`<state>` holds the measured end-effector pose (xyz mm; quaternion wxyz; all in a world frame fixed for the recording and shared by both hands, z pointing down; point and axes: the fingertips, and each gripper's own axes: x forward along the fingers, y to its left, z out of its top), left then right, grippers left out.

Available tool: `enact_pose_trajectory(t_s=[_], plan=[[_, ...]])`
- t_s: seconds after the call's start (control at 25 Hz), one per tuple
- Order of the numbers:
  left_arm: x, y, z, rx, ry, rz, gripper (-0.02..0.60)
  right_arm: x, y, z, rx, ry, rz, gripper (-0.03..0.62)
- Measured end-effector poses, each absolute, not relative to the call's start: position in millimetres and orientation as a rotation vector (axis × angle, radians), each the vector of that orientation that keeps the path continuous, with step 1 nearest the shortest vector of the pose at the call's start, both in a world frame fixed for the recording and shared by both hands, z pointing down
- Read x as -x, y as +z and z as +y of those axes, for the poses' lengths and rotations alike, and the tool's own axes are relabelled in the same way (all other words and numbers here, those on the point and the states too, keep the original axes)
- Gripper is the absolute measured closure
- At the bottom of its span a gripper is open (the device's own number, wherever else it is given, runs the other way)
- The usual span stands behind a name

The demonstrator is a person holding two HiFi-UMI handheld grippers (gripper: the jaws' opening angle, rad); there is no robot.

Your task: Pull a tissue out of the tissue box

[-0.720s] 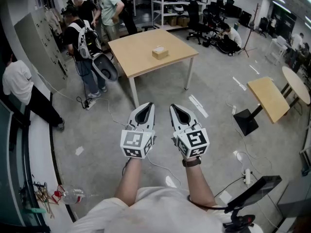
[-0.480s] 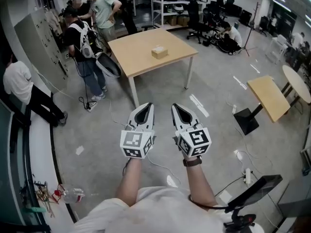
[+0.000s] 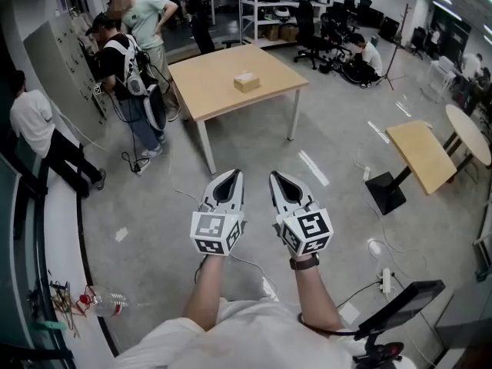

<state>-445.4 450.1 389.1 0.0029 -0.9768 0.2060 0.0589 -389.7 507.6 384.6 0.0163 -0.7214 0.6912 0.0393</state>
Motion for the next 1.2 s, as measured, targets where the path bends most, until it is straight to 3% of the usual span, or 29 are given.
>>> enact_pose_trajectory(t_s=[0.6,1.2], plan=[[370.8,426.8,513.7,3.094,0.085,0.567,0.581,312.1,408.7,585.0,2.336,0.085,2.026,0.603],[242.2,419.5,406.2,3.134,0.097,0.388,0.580,188.5,417.0,482.3,2.438,-0.009,1.901,0.603]])
